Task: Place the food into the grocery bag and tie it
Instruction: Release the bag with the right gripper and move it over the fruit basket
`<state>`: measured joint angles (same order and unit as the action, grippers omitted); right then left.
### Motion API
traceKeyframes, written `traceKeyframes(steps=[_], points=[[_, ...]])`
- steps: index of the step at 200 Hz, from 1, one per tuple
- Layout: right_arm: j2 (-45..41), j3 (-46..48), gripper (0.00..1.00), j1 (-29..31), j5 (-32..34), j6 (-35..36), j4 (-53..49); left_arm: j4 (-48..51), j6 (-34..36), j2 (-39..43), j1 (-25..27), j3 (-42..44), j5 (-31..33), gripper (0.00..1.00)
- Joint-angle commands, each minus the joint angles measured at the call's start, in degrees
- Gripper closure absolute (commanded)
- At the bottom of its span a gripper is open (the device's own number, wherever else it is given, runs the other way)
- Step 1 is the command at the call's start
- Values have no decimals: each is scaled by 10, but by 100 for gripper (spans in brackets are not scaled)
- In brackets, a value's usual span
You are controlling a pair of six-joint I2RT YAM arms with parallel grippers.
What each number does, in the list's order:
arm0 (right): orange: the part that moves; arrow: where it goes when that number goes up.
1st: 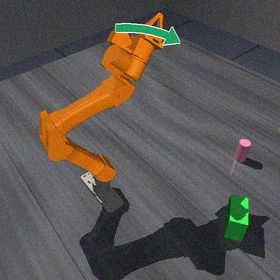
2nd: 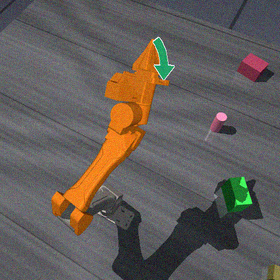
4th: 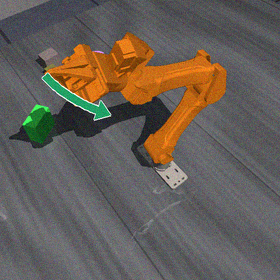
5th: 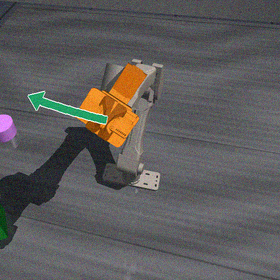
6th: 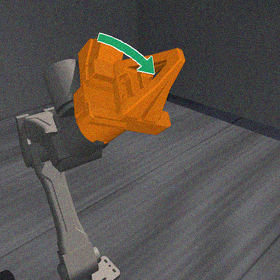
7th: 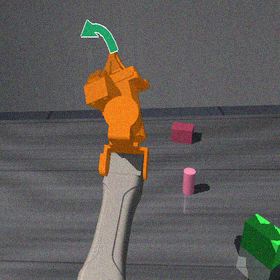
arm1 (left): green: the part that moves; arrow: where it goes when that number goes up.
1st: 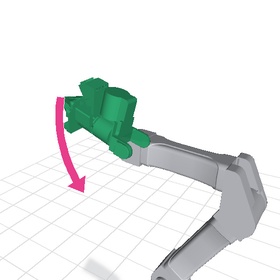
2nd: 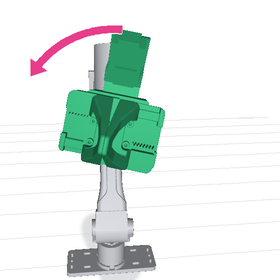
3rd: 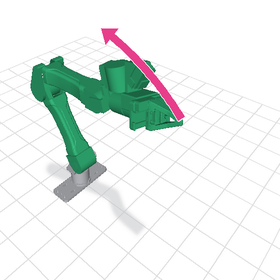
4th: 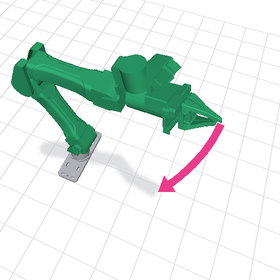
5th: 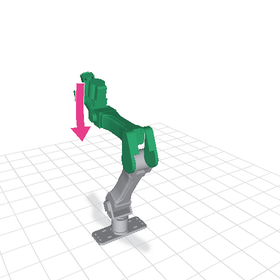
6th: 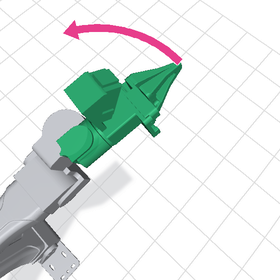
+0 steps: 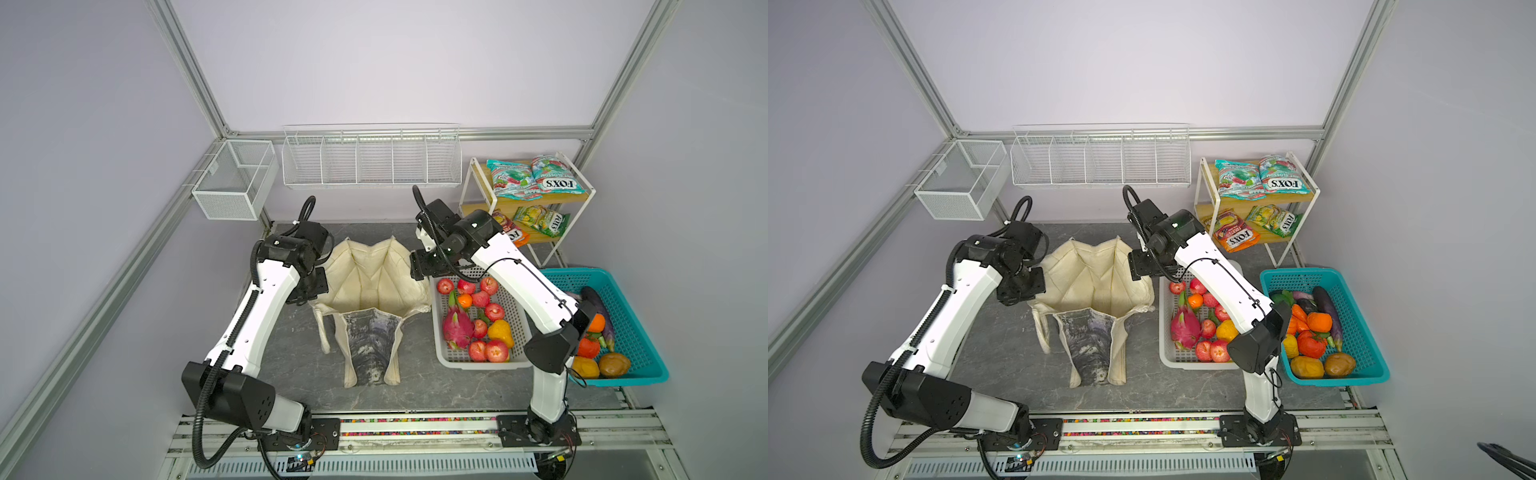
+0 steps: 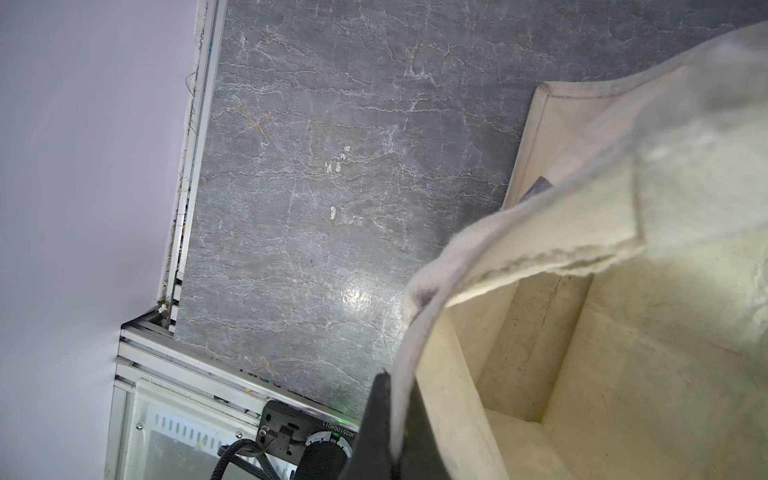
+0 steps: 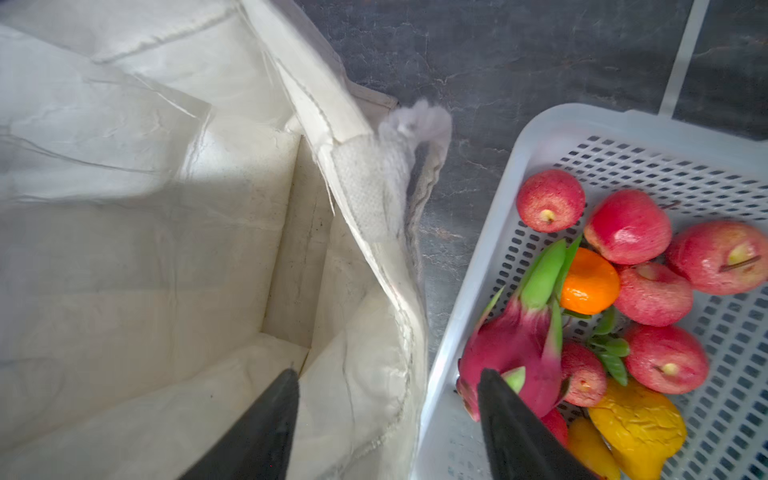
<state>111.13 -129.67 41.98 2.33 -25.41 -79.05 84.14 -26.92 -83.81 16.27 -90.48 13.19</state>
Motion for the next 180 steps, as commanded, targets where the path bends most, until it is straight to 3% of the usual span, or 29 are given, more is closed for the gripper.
traceKeyframes(steps=[1,26,58,101,131,144,152,158,180], points=[[7,-62,23,-16,22,13,-62,21,-7,-2,-5,-19,15,100],[-11,-97,20,-35,37,10,-73,17,-7,-4,-5,-17,15,100],[-57,-68,17,-62,52,-8,-64,16,-2,-5,-6,-10,18,100],[-142,103,16,-86,32,-34,-15,11,-1,-3,-7,-10,21,100],[-218,296,15,-91,22,-67,70,8,3,4,-7,0,21,100],[-242,365,11,-90,12,-85,105,7,5,7,-8,5,14,100],[-256,407,1,-91,5,-97,124,3,5,12,-10,8,7,100],[-262,430,12,-90,2,-105,135,0,5,14,-11,11,3,100],[-273,484,12,-91,3,-116,154,-8,6,20,-12,21,-10,100]])
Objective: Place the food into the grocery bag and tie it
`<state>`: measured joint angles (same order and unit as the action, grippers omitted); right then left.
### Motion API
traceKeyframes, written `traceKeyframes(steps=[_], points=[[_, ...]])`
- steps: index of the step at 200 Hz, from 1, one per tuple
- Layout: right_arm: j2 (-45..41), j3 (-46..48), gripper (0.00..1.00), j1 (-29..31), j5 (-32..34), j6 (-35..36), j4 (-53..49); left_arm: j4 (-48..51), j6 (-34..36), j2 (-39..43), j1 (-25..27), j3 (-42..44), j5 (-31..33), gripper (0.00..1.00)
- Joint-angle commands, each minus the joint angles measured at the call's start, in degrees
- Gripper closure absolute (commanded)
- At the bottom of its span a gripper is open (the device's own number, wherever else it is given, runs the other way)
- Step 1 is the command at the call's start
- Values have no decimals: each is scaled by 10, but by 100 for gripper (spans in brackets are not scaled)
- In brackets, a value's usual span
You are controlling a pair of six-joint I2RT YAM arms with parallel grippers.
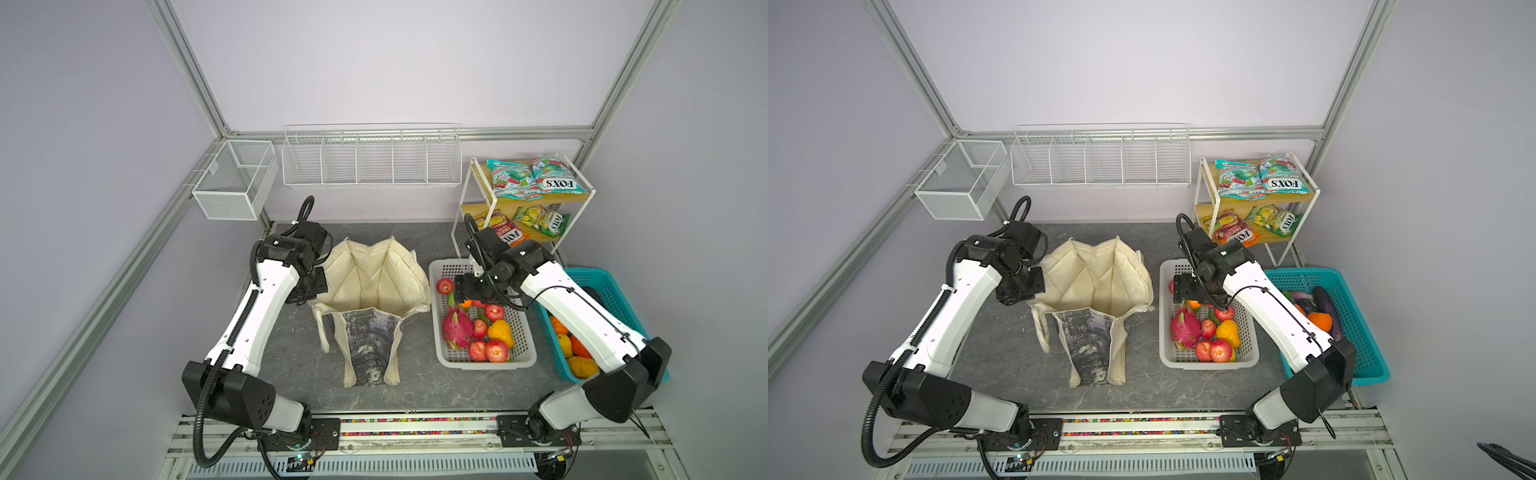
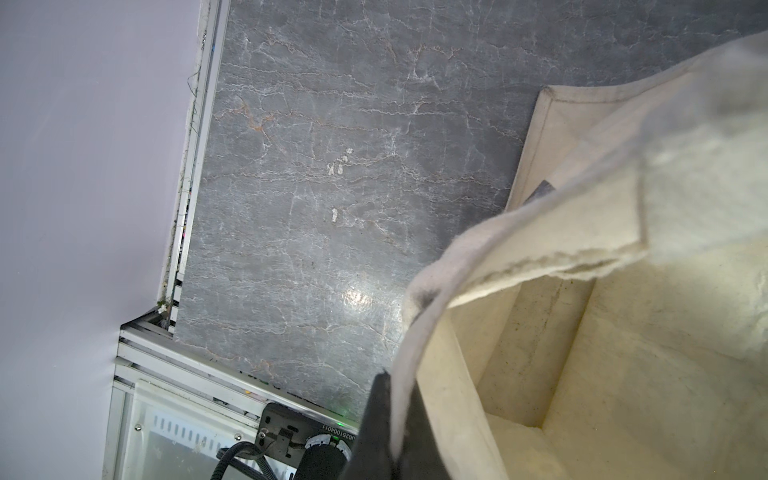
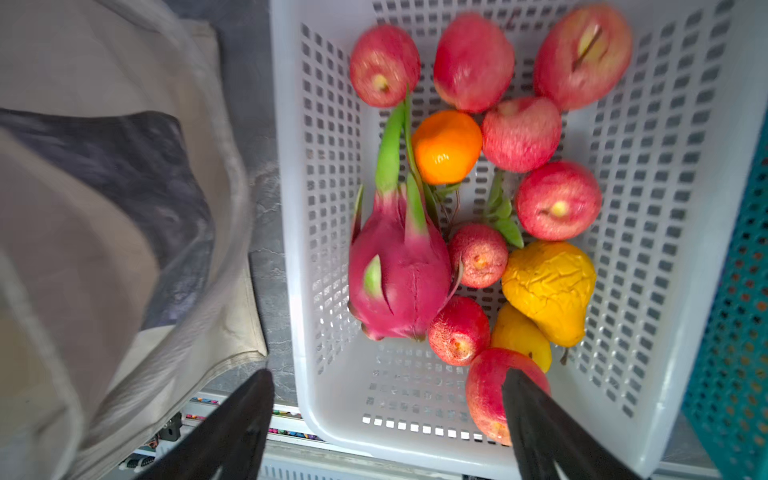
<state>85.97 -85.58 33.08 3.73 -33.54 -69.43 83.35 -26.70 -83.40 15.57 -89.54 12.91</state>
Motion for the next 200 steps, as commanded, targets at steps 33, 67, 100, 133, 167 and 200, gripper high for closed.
traceKeyframes(steps=[33,67,100,133,167,200], points=[[-16,90,12,-1,-13,-36,82,-5,10,18,-5,18,-16,100],[6,112,12,-2,-25,-28,116,-6,17,15,-5,12,-22,100],[45,95,12,-7,-21,2,125,-8,22,13,-6,11,-29,100],[81,92,12,-22,-34,20,134,-12,21,13,-5,11,-35,100],[110,85,12,-27,-59,36,133,-12,22,12,-5,10,-35,100],[128,82,12,-29,-62,43,132,-10,20,15,-5,11,-33,100]])
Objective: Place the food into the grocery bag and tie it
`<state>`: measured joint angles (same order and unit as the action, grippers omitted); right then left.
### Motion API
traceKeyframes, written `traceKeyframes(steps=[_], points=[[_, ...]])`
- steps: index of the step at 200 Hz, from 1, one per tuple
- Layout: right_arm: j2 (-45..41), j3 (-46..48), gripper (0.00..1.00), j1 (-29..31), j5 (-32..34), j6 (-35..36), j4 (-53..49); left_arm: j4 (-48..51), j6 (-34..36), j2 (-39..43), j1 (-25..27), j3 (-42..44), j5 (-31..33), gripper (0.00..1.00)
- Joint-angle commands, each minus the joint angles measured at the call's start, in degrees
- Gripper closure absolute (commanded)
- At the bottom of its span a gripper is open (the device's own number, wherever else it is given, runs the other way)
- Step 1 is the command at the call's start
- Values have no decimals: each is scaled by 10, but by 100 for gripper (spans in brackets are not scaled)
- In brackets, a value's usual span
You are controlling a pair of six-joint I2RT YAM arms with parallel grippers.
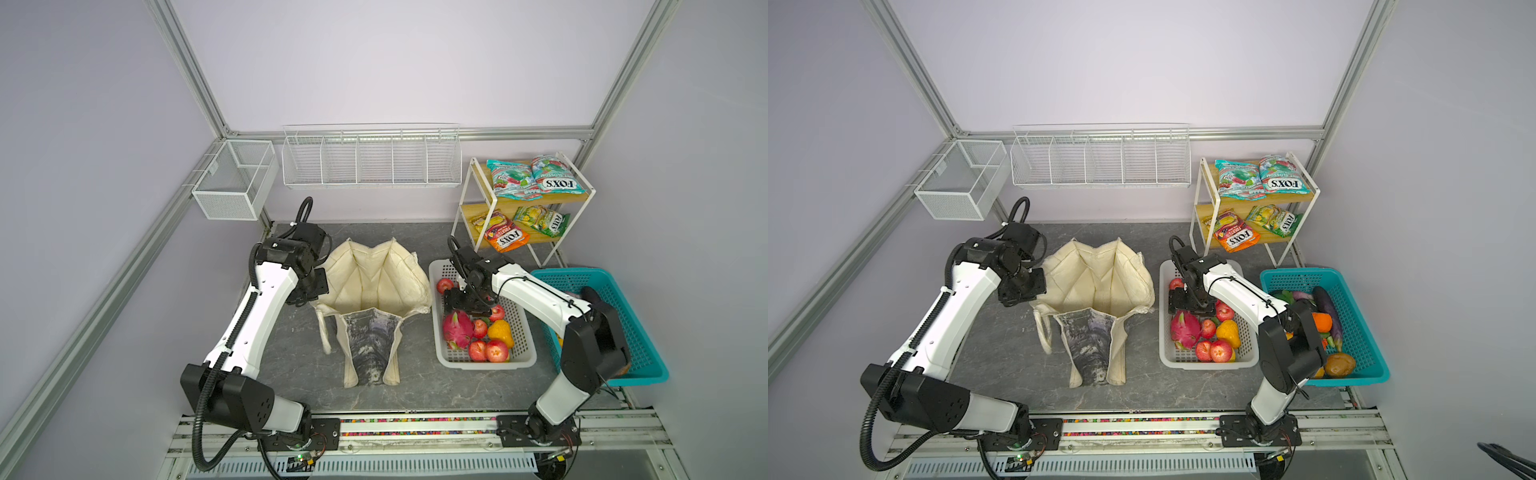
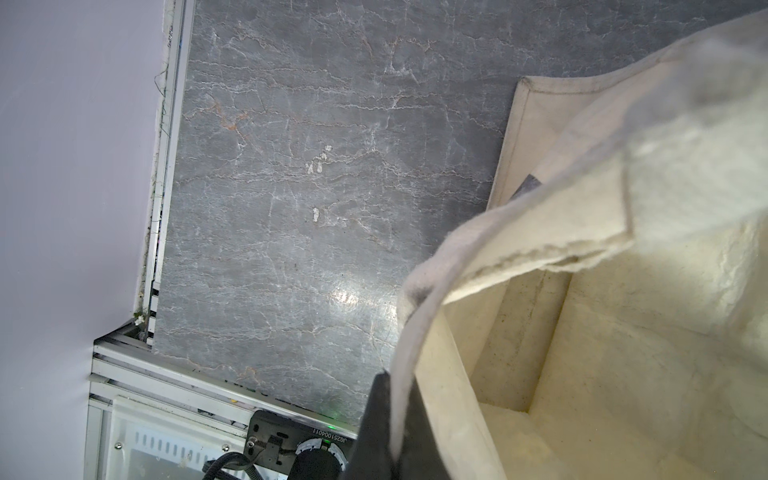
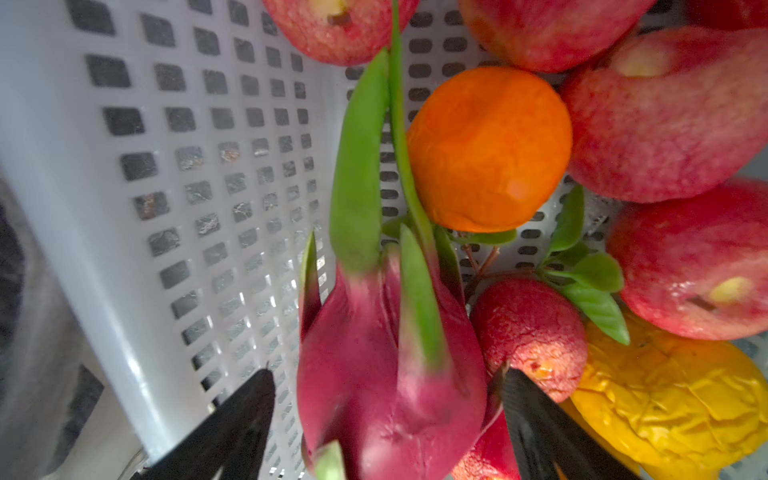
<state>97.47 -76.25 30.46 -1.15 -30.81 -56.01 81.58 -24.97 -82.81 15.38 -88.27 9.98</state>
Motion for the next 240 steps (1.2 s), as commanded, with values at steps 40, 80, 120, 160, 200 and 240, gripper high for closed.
traceKeyframes(steps=[40,80,120,160,200,240], points=[[29,-13,11,-9,-11,31,-6,8,-1,14,-3,2,-3,100],[42,-8,8,-9,-17,39,-9,5,-4,14,-3,4,-3,100],[52,-7,3,-10,-30,39,-1,3,-5,7,-3,3,-9,100],[60,-3,3,-9,-42,33,2,4,-6,4,-3,2,-11,100],[60,1,16,-9,-41,36,-6,4,-7,5,-3,4,-11,100],[57,8,25,-9,-40,36,-14,5,-7,7,-3,5,-10,100]])
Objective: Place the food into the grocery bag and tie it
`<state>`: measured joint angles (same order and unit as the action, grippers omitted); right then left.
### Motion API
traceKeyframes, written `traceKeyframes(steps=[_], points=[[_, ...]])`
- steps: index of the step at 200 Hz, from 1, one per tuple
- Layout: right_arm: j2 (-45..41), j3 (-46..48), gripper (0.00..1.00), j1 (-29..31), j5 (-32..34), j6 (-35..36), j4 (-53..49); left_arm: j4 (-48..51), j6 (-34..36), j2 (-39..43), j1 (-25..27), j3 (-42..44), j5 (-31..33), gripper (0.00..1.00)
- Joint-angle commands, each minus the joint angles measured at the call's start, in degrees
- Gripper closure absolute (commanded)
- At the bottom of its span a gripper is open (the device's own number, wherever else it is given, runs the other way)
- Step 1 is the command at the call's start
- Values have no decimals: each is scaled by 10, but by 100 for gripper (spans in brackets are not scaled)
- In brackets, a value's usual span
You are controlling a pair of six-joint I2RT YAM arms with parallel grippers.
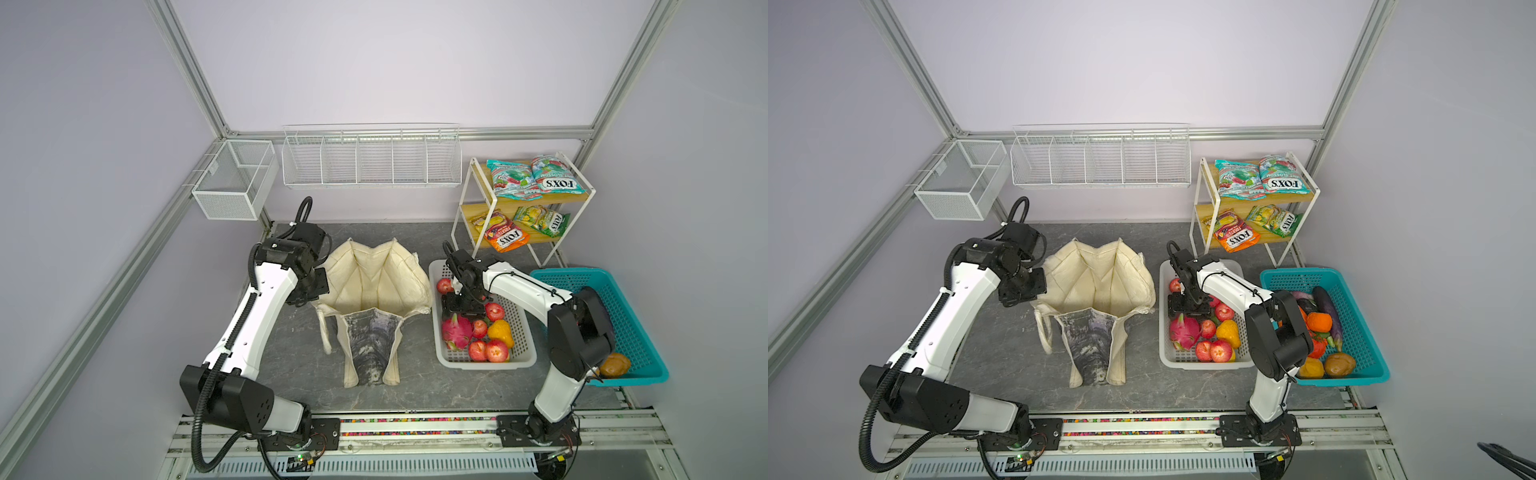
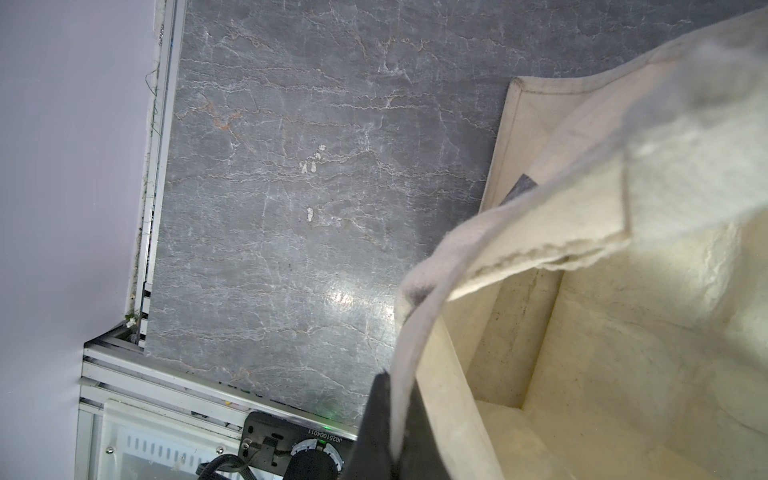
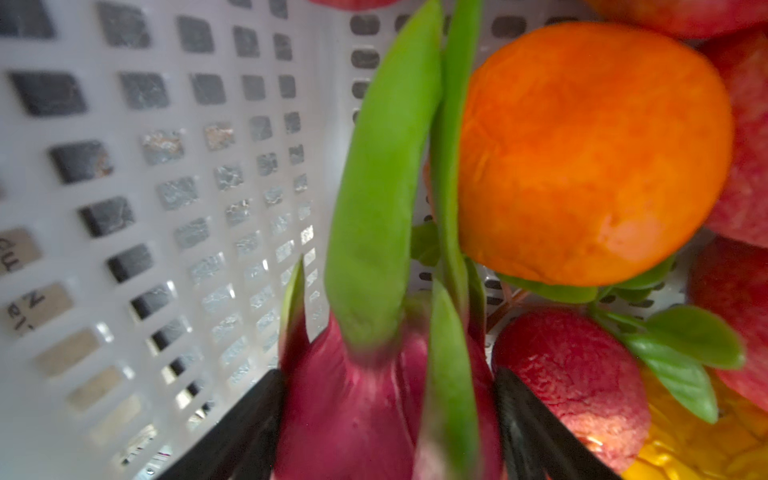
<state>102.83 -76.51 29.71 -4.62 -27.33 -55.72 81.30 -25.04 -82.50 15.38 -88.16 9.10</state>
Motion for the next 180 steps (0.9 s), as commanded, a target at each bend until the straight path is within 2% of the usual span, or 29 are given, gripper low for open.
traceKeyframes(steps=[1,21,28,39,63,86,146,167,180], points=[[3,10,26,-2,-5,2,-17,8,-6,4,-3,4,-2,100],[0,13,27,-3,-1,0,-18,8,-5,4,-3,5,-2,100],[-1,14,23,-2,0,-1,-19,8,-5,5,-3,5,-2,100],[-1,14,10,-2,3,-1,-20,8,-4,5,-3,5,-2,100],[1,13,4,-2,7,-3,-23,8,-3,5,-3,4,-1,100],[7,18,7,-2,2,-2,-20,8,-2,5,-3,5,-1,100],[15,35,22,-2,-13,-4,-12,8,-2,11,-3,12,6,100],[15,33,25,-2,-11,-3,-16,7,-3,12,-3,15,6,100],[16,28,23,-2,-13,-2,-21,6,-3,12,-3,16,6,100]])
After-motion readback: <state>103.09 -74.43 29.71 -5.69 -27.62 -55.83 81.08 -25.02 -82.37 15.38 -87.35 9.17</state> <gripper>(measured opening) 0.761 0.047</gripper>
